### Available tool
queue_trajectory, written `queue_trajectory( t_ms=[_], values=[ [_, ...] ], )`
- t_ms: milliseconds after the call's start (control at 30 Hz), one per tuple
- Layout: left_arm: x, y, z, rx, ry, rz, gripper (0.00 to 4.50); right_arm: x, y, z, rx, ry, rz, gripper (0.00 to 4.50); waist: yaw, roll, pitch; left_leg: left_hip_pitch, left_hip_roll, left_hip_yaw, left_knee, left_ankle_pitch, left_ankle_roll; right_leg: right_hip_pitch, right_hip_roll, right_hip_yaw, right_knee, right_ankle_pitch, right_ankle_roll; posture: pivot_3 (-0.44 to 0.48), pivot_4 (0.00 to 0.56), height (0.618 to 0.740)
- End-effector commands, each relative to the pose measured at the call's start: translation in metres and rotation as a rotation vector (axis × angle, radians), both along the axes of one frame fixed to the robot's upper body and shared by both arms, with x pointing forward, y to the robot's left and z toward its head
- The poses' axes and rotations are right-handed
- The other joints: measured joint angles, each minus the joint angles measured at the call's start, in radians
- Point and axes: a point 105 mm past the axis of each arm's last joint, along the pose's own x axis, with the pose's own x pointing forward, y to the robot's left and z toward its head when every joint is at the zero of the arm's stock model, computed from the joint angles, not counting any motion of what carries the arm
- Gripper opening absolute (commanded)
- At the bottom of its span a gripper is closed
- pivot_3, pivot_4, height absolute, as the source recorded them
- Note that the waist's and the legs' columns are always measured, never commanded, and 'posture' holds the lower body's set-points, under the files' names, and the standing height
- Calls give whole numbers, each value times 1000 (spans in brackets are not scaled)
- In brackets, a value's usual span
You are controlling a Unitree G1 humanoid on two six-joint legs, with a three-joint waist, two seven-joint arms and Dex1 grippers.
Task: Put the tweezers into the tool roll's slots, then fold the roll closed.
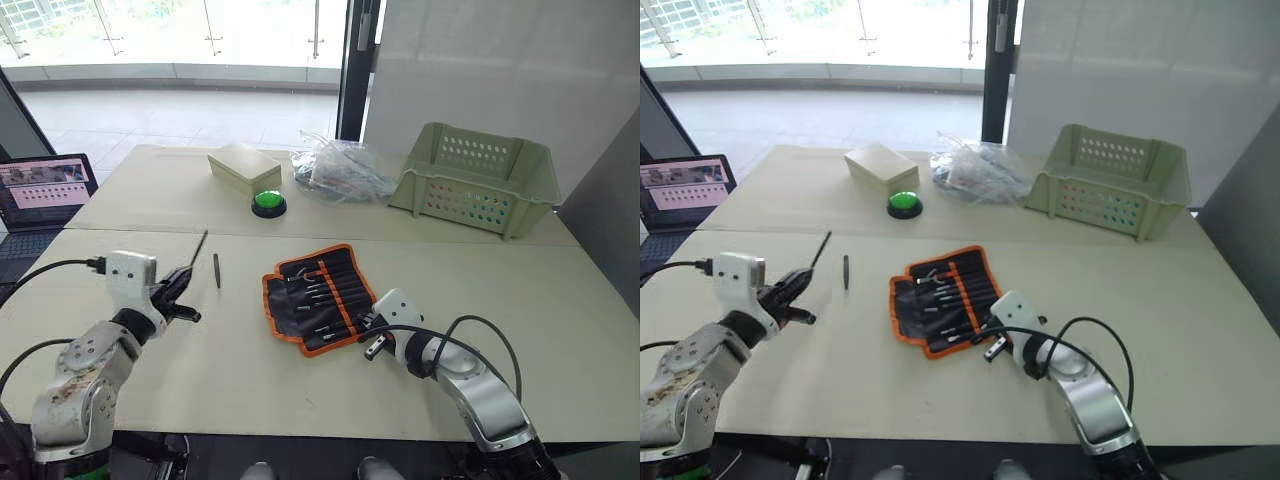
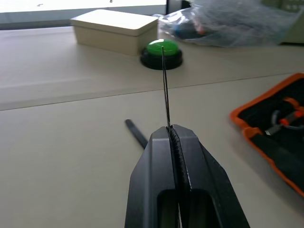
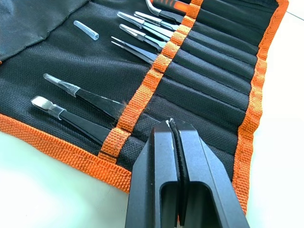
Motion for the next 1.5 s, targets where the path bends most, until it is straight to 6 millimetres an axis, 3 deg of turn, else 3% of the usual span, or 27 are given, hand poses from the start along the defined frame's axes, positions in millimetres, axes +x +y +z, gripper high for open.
queue_trajectory(
  t_ms=[33, 167, 233, 400, 600, 733, 1100, 1500],
  values=[
    [-5, -33, -3, -9, 84, -255, 11, -8, -2, -28, -36, 111, -14, 0, -1, 1, 0, 0, 0, 0, 0, 0, 0, 0, 0, 0, 0, 0, 0, 0, 150, 713],
    [-4, -53, -14, 28, 195, -430, 11, -10, 0, -30, -42, 113, -14, 0, -5, 1, 1, 0, 0, 0, 0, 0, 0, -1, 1, 0, 0, 0, 0, 0, 150, 713],
    [1, -62, -9, 5, 243, -526, 11, -11, -1, -29, -30, 110, -38, 0, -3, 0, 1, 0, 0, 0, 0, 0, 0, -1, 1, 0, 0, 0, 0, 0, 150, 713],
    [13, -62, -5, -20, 375, -637, 11, -16, 0, -30, -9, 110, -78, 0, -5, 0, 2, 0, 0, 0, 0, 0, 0, -1, 1, 0, 1, 0, 0, 0, 150, 713],
    [27, -57, -24, 162, 410, -651, 11, -19, -1, -31, 1, 108, -111, 0, -3, 1, 3, -1, 0, 0, 0, 0, 0, -2, 1, 0, 1, 0, 0, 0, 150, 713],
    [39, -65, -33, 354, 333, -653, 11, -18, -2, -30, 6, 102, -129, 0, 0, 1, 3, -2, 0, 0, 0, 0, 0, -2, 1, 0, 1, 0, 0, 0, 150, 713],
    [22, -78, -40, 461, 305, -744, 11, -18, 0, -29, 11, 98, -134, 0, -1, 1, 3, -2, 0, 0, 0, 0, 1, -2, 1, 0, 1, 0, 0, 0, 150, 713],
    [23, -101, -46, 570, 317, -775, 11, -18, 2, -29, 10, 96, -124, 0, -2, 1, 3, -2, 0, 0, 1, 0, 1, -2, 1, 0, 3, 0, 0, 0, 150, 713]
  ],
)
